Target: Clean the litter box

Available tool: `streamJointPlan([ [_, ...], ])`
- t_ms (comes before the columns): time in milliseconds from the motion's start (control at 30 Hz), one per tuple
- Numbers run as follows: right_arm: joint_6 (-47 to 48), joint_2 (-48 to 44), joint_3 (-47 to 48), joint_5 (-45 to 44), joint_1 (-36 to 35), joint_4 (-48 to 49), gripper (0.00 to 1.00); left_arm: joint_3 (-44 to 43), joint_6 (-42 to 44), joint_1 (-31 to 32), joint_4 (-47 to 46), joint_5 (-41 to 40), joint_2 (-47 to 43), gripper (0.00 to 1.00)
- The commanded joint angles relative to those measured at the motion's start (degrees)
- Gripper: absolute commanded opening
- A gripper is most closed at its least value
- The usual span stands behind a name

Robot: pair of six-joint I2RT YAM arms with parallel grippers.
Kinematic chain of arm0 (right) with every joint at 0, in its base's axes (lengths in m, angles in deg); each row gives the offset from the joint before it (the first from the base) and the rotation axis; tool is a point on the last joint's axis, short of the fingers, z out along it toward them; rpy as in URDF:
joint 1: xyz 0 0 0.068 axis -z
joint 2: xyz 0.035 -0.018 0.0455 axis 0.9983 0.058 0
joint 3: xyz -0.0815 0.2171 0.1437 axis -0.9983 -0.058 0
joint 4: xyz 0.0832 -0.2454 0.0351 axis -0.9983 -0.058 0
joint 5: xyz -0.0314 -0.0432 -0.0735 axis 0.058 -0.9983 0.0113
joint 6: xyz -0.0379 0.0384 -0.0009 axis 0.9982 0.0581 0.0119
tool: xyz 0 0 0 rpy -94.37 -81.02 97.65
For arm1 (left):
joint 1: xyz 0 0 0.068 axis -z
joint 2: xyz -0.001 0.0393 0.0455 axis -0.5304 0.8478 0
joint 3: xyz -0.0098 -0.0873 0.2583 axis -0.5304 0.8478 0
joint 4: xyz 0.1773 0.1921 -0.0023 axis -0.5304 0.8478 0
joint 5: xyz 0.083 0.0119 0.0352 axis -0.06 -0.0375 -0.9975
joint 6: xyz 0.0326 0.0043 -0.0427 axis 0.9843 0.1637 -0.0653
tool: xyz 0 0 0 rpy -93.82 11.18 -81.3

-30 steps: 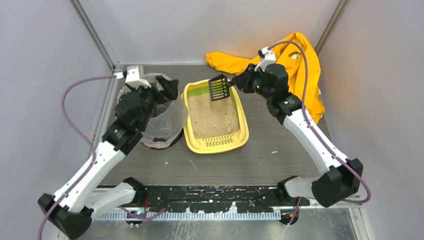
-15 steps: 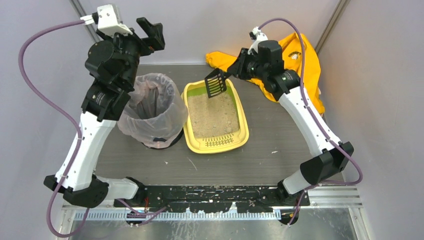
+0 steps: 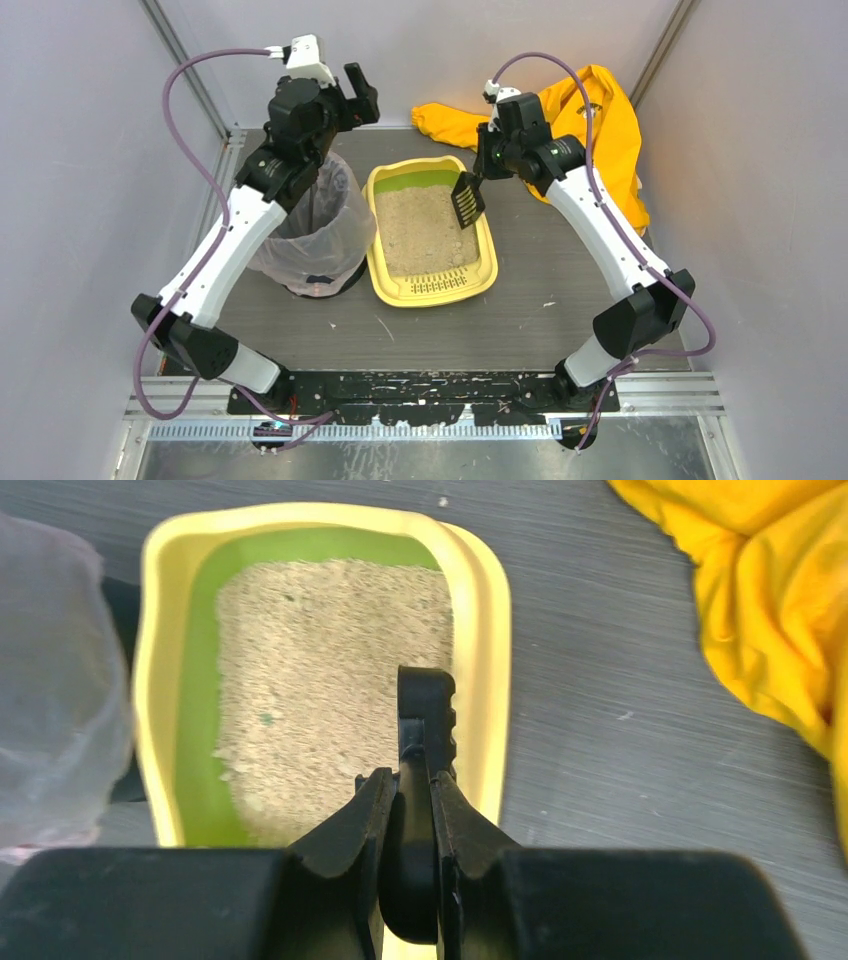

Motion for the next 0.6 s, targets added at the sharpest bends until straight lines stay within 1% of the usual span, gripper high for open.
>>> streamJointPlan([
  [0, 7.2, -0.97, -0.36, -8.49, -2.1, -0.68, 0.01, -5.56, -3.86, -0.15, -3.04, 1.17, 2.16, 0.92],
  [67, 8.47, -1.06, -1.57, -11.0, -3.83, -0.37, 0.01, -5.11, -4.23, -0.14, -3.71, 2.09, 2.15, 0.91],
  [267, 10.49, -0.84, -3.44, -16.04, -9.31, 0.54, 0.01, -3.22, -3.91, -0.21, -4.06, 0.84, 1.03, 0.9],
  [400, 10.66, 0.72, -1.89, -19.96, -12.56, 0.2, 0.01, -6.63, -3.97, -0.14, -1.29, -0.96, 2.72, 0.9],
  [467, 10.58, 2.15, -0.49, -21.14, -13.44, 0.03, 0.01, -10.4, -3.66, -0.2, 1.58, -2.7, 4.57, 0.89],
  [567, 10.68, 4.98, 1.46, -22.36, -14.4, 0.51, 0.01, -13.63, 0.33, -0.14, 2.76, -3.04, 6.65, 0.89],
])
